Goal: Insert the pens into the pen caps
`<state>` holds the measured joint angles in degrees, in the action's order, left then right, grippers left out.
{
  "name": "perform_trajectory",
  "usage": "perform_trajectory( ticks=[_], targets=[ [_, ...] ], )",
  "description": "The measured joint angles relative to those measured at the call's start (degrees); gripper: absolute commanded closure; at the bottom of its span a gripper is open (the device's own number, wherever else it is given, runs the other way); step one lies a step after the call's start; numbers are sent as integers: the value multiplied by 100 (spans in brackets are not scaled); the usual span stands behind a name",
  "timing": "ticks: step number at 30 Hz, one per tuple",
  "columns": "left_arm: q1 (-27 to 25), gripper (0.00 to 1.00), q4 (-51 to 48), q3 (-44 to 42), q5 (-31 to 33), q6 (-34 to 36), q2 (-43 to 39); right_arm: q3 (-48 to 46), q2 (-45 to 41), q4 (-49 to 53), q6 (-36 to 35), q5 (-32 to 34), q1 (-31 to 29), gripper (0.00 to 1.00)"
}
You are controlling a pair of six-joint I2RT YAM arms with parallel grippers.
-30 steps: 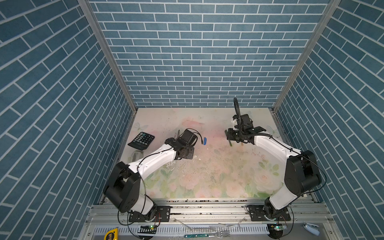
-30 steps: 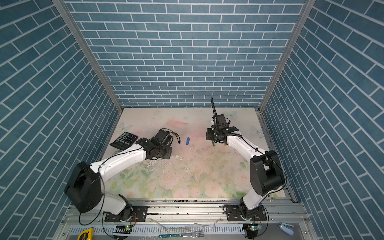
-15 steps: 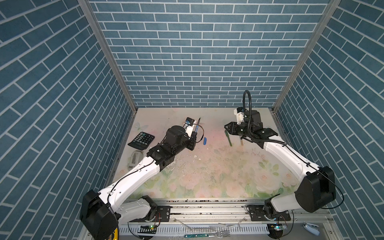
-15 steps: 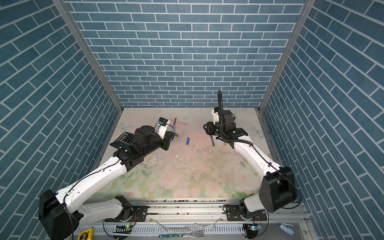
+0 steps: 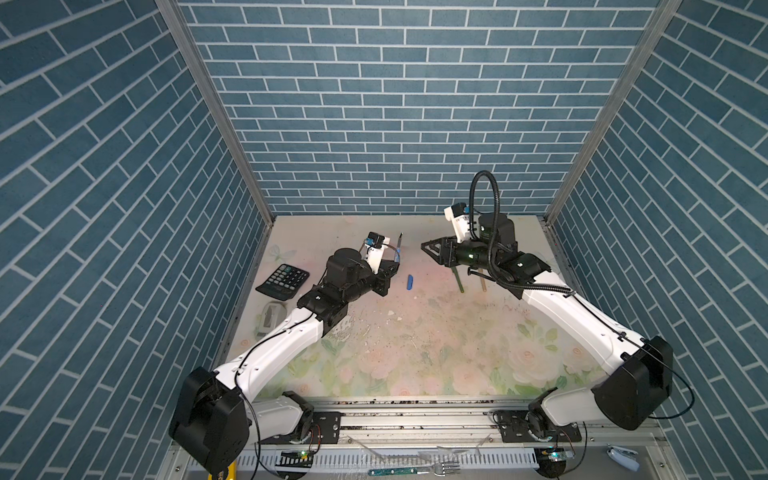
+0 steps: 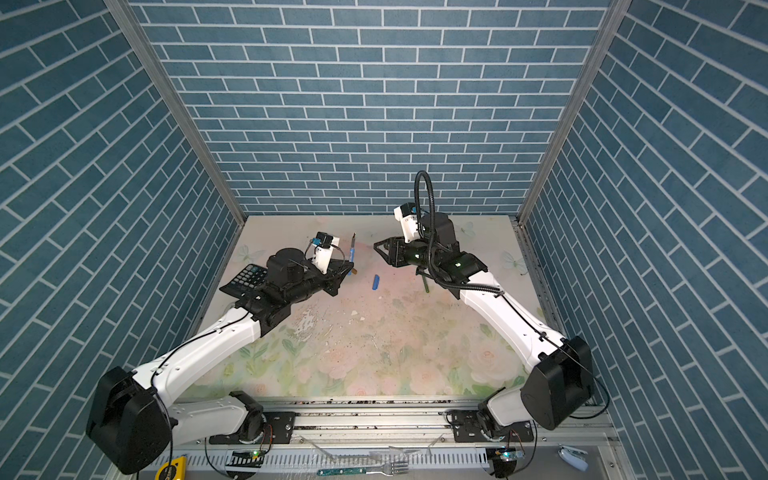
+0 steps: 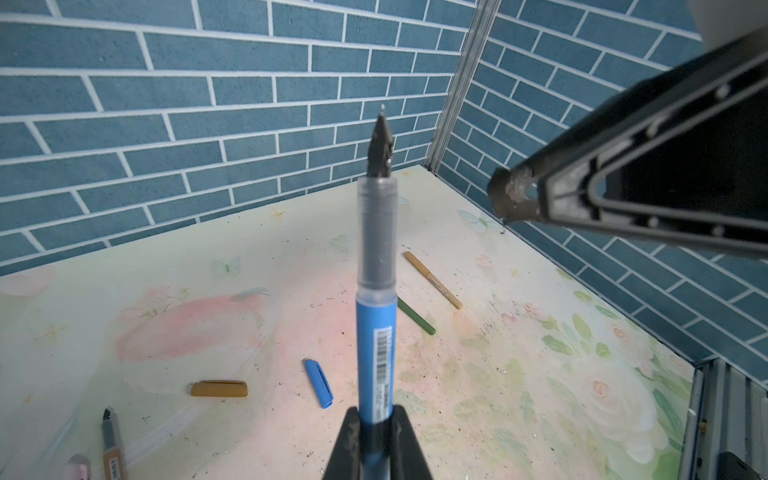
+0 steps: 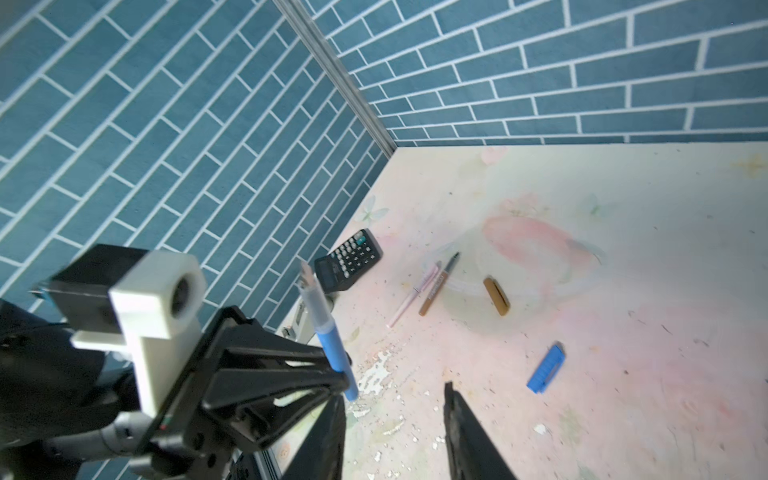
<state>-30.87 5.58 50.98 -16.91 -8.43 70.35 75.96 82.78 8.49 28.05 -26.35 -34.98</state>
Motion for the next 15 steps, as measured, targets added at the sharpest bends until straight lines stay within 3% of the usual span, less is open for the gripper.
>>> perform_trajectory(
  ticks=[10, 15],
  targets=[
    [0, 100, 15, 0, -125, -85, 0, 435, 619, -164, 2, -356, -363, 58],
    [0, 100, 22, 0, -151, -120, 0, 470, 824, -173, 9, -413, -450, 64]
  ],
)
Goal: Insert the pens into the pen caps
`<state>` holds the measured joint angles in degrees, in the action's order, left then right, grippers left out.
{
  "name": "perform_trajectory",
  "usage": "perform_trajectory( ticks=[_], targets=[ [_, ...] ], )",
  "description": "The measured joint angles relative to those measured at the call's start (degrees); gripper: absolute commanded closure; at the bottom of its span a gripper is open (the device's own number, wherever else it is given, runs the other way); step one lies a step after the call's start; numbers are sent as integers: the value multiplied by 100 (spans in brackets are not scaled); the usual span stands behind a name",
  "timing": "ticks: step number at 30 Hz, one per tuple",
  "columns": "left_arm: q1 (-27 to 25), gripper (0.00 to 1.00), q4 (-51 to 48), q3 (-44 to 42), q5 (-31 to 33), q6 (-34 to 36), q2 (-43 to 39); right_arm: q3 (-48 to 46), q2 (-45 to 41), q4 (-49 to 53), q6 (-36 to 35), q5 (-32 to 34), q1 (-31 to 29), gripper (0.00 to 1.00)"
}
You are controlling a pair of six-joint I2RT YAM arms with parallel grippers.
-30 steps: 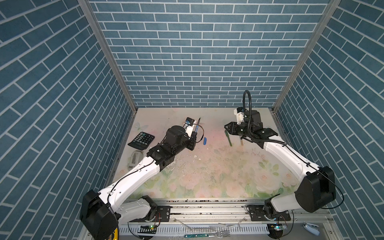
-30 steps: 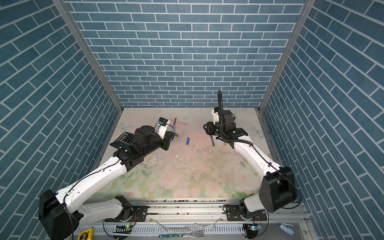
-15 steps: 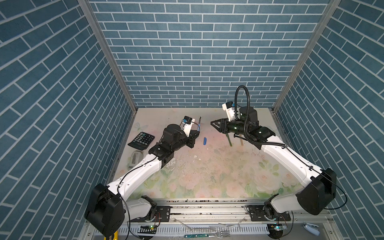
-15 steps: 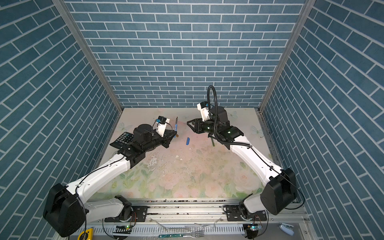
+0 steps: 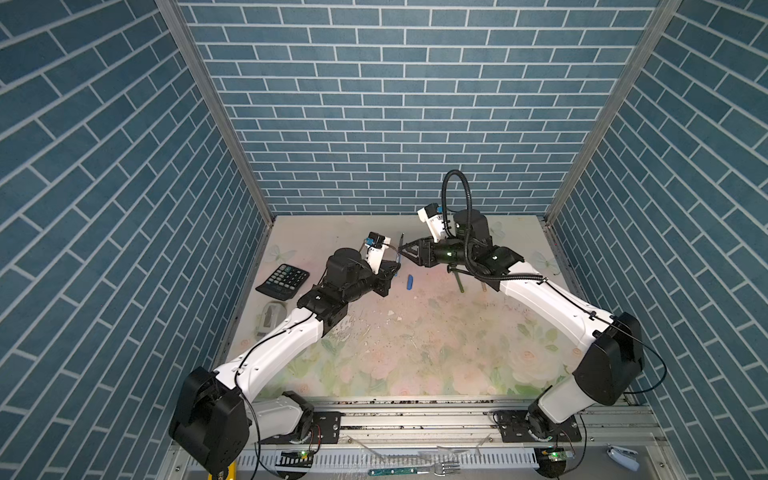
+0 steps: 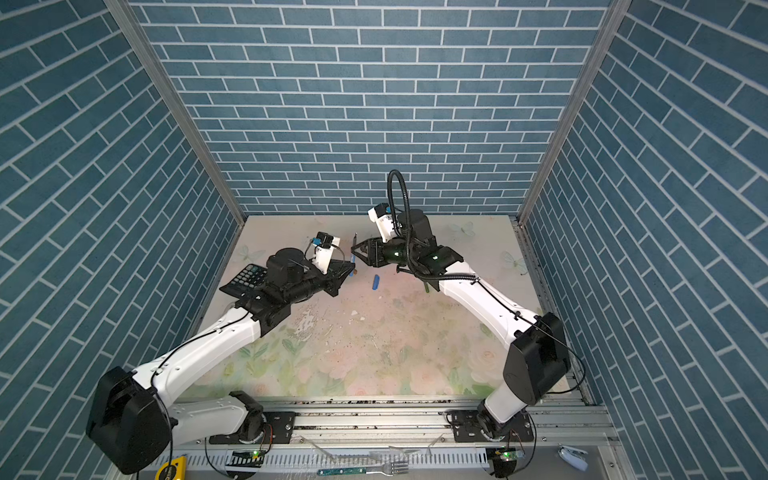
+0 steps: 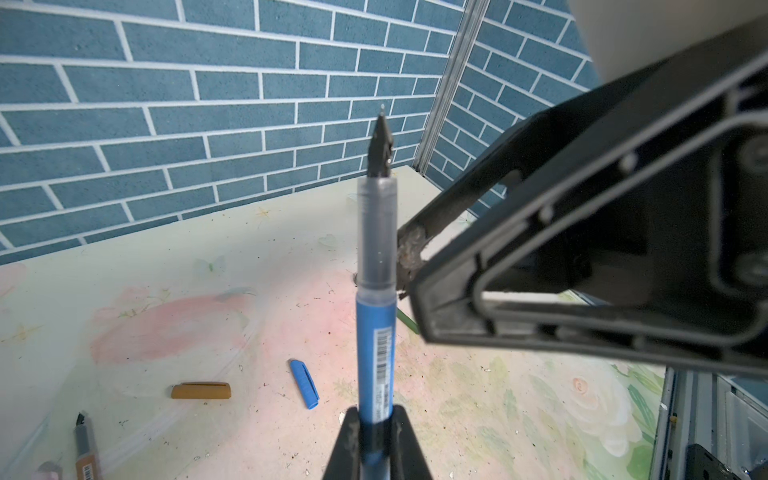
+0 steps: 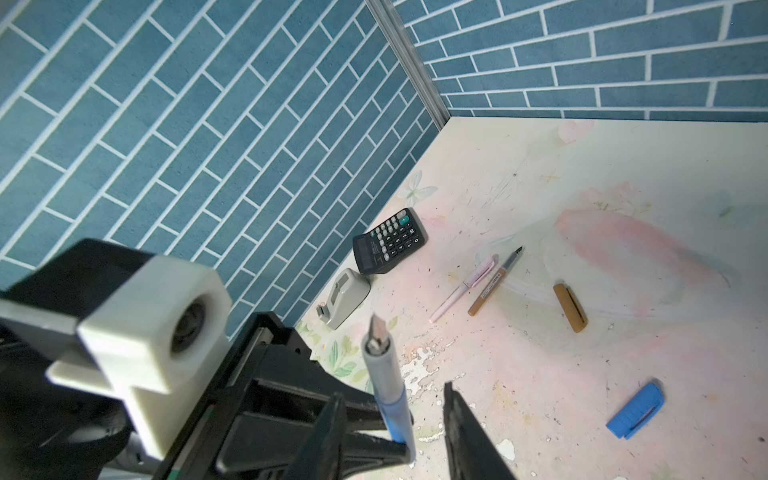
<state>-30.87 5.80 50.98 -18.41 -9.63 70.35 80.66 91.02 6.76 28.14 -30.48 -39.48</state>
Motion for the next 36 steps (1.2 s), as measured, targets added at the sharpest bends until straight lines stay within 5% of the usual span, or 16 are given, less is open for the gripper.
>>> perform_trajectory(
  ticks=[6, 10, 13, 16, 36],
  targets=[
    [0, 100, 13, 0, -105, -24, 0, 61, 146, -22, 20, -44, -61, 76],
    [0, 100, 17, 4, -144, -46, -9, 127, 199, -26, -44, 2, -72, 94],
    [11, 72, 7, 11, -140, -57, -20, 131, 210, -37, -9, -2, -63, 97],
    [9, 60, -13, 31, -144, -83, -20, 131, 210, -35, -9, -15, -79, 98],
    [9, 79, -437, 315, -181, -85, 293, 131, 168, 33, -66, 50, -103, 98]
  ],
)
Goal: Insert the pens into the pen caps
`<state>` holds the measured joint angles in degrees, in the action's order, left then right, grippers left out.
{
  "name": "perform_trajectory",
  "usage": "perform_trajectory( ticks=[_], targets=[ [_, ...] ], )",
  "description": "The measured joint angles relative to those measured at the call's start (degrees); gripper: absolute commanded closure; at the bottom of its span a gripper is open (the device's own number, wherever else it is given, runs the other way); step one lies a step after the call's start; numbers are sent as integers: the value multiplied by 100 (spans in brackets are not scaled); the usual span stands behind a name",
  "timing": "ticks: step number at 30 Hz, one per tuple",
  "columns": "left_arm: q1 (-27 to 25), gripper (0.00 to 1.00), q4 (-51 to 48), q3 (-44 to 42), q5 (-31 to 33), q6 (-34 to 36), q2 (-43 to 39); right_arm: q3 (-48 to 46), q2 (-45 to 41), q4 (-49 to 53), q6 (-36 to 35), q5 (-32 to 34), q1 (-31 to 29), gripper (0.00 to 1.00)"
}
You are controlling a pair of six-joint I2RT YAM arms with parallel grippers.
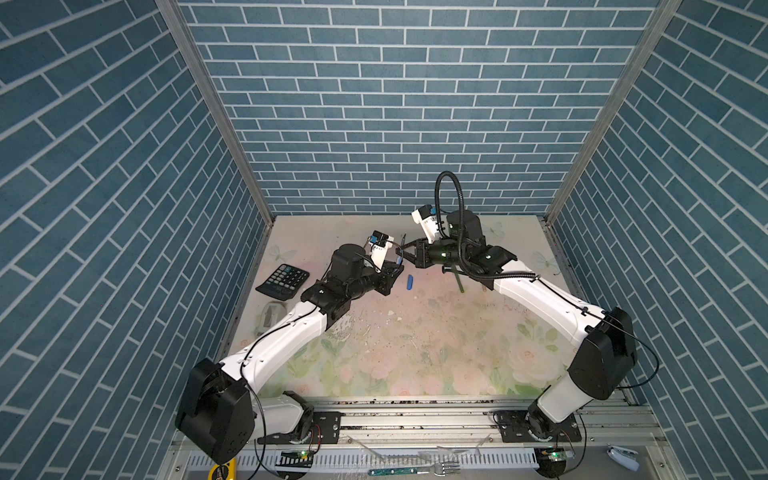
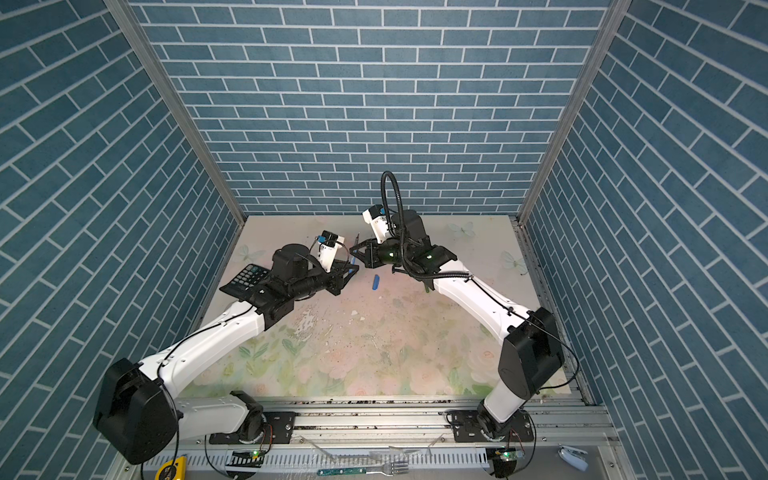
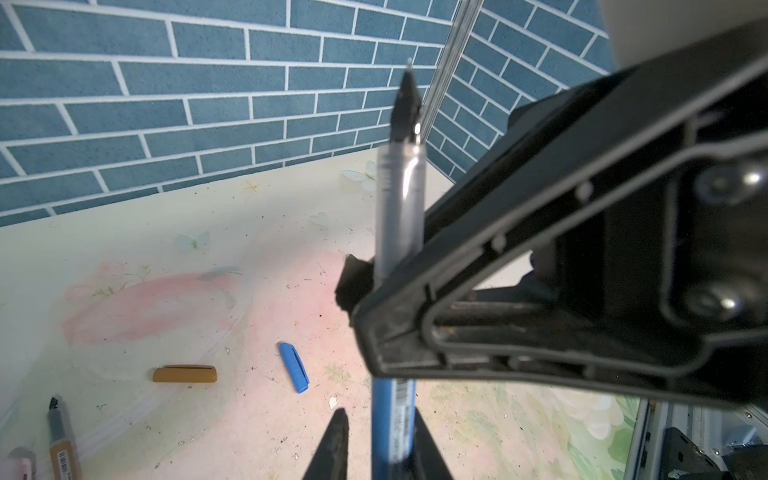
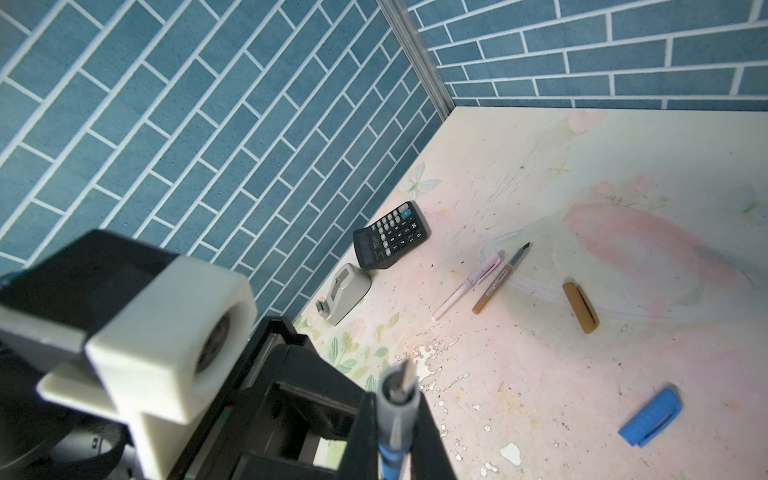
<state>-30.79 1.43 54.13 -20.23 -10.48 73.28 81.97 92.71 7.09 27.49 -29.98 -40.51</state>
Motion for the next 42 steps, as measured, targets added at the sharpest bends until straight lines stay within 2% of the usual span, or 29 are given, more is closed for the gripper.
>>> perform_trajectory(
  ticks=[7, 8, 11, 14, 17, 21, 26, 28, 37, 42],
  targets=[
    [-24, 100, -39, 17, -76, 15, 2, 4, -24, 81, -96, 33, 0, 97],
    [-26, 100, -39, 17, -83, 20, 2, 4, -24, 90, -96, 35, 0, 94],
    [-26, 100, -37, 17, -94, 22, 2, 20, -24, 111, -81, 28, 0, 72],
    [-26, 100, -26, 17, -37, 22, 2, 96, -28, 146, -118, 11, -17, 65],
    [-31, 100, -15, 17, 227, 15, -35, 101, -92, 168, -122, 79, -31, 64],
    [-24, 100, -33, -33, 1032, -35, -179, 50, -343, 188, -125, 302, -31, 64],
    [-22, 100, -28, -234, 2146, -151, -507, -151, -636, 223, -131, 925, -2, 72],
    [-20, 100, -26, -282, 2402, -179, -590, -151, -573, 332, -127, 1209, 15, 74],
    [-20, 100, -22, -328, 2846, -243, -710, -184, 450, 734, 195, 1878, 227, 74],
    [-20, 100, -28, -343, 2922, -302, -750, 389, 1399, 1375, 323, 2041, 297, 73]
  ],
)
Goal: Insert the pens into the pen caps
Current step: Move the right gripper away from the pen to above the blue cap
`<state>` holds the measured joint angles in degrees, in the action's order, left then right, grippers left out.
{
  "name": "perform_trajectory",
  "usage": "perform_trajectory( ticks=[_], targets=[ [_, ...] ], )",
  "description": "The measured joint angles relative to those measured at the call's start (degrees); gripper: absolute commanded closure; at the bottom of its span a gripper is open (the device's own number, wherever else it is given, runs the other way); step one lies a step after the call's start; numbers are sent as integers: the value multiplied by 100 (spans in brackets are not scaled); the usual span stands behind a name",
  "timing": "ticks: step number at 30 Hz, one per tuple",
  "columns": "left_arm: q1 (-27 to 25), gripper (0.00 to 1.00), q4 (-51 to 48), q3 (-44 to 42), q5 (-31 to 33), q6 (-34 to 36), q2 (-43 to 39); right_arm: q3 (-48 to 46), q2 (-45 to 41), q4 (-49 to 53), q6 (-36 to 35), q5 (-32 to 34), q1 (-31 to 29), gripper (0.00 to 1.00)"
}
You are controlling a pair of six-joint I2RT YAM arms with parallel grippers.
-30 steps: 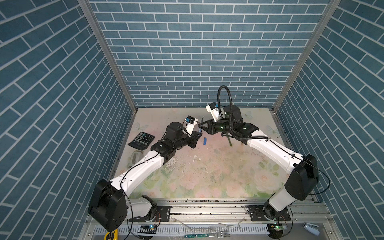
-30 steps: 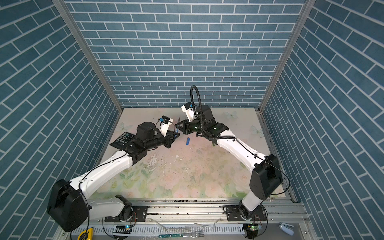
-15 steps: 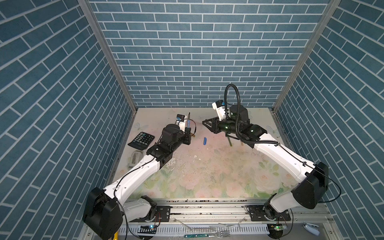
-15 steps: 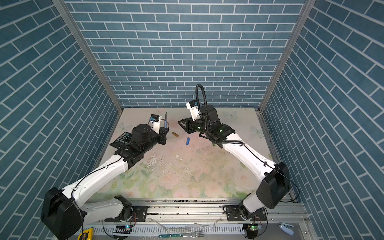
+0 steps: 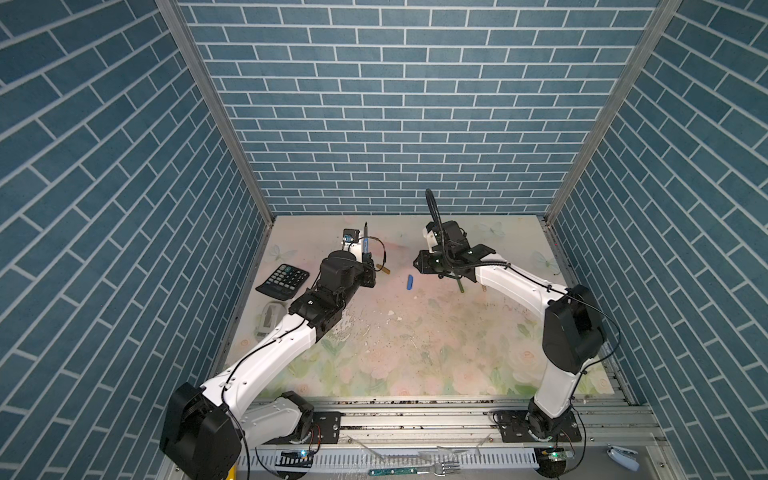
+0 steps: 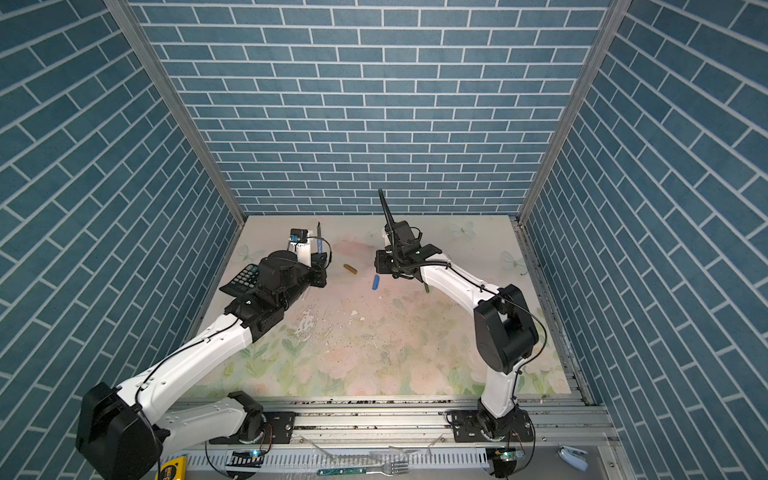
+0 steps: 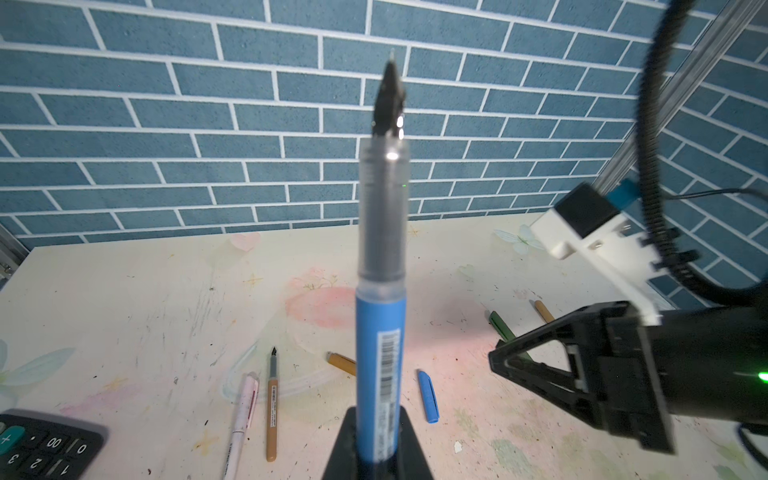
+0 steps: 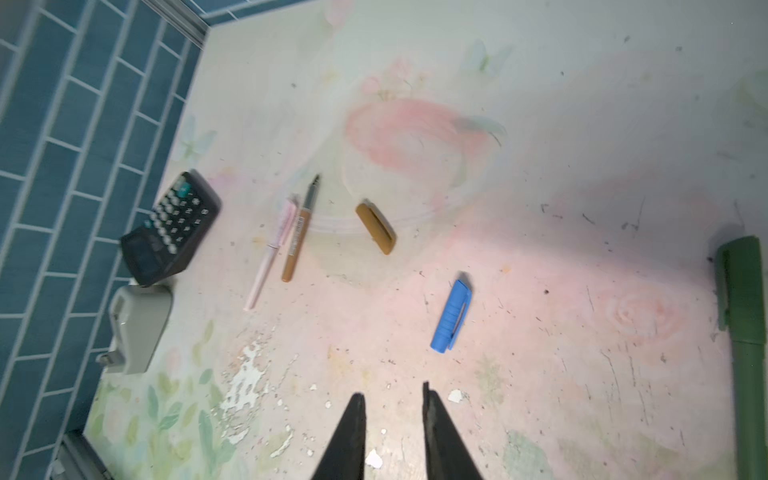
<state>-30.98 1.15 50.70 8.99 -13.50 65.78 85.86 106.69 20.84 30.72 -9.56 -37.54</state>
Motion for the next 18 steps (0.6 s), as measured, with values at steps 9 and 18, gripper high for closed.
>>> perform_trajectory(
  ticks=[9, 18],
  targets=[
    [0, 100, 2, 0, -55, -153, -20, 831, 949, 802, 76, -17, 4, 69],
    [0, 100, 2, 0, -177, -234, 37, 1661, 1845, 1276, 79, 96, 4, 78]
  ],
)
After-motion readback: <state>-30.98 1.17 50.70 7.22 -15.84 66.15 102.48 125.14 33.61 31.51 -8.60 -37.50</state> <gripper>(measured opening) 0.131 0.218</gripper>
